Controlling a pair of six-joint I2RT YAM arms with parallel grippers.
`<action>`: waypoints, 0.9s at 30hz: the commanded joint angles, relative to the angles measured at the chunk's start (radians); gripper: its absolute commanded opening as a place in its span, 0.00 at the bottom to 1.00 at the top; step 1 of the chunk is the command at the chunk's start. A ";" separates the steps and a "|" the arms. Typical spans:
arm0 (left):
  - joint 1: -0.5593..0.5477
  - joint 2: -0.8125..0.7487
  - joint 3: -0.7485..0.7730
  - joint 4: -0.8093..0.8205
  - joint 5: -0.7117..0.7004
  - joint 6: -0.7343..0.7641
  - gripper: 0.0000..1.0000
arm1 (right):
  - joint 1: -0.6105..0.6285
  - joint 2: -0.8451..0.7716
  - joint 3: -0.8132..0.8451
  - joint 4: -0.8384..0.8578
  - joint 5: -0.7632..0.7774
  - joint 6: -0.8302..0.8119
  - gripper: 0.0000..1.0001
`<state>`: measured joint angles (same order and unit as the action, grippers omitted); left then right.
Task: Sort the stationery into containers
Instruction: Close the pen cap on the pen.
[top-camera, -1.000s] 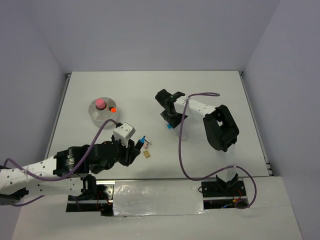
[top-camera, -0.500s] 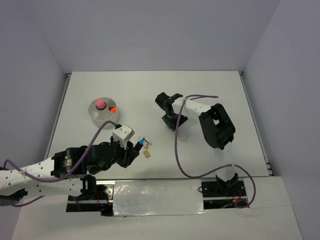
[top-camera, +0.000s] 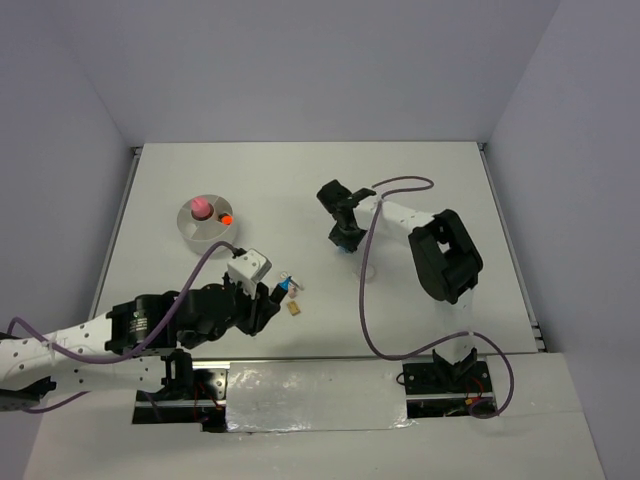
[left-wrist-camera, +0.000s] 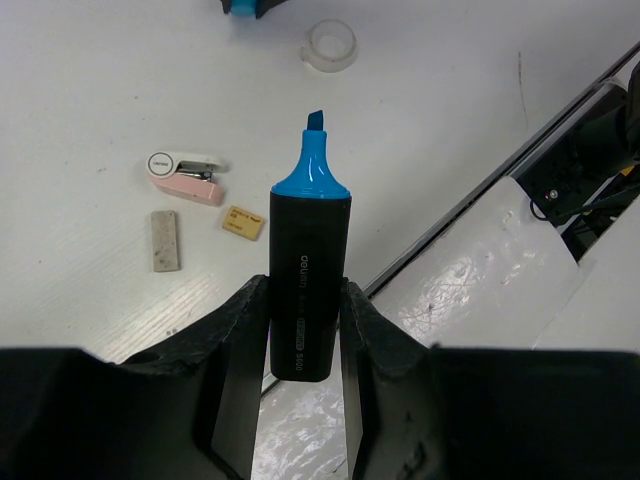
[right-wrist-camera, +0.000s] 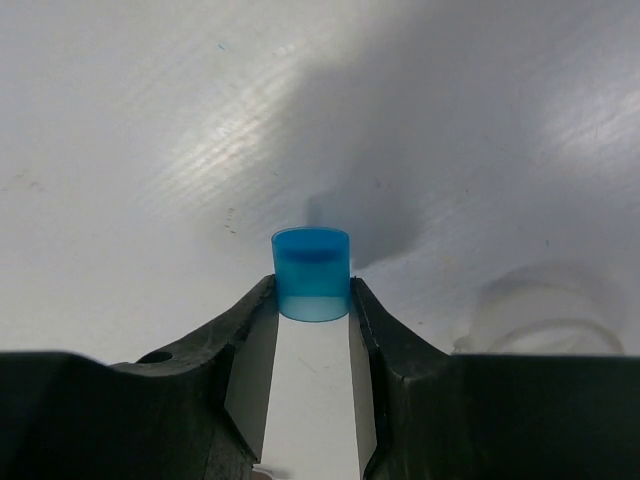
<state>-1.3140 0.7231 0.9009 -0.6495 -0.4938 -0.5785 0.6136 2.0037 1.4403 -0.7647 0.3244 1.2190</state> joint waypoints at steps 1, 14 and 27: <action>0.002 0.019 0.009 0.068 0.000 -0.003 0.00 | -0.053 -0.120 -0.040 0.155 -0.020 -0.218 0.22; 0.036 0.096 0.059 0.282 0.131 0.015 0.00 | -0.061 -0.672 -0.166 0.556 -0.515 -0.697 0.23; 0.282 0.323 0.160 0.915 0.833 0.042 0.00 | -0.078 -1.043 -0.248 0.915 -0.986 -0.668 0.23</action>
<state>-1.0389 0.9760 0.9512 0.0715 0.1390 -0.5526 0.5423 0.9623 1.2228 0.0357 -0.5591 0.5339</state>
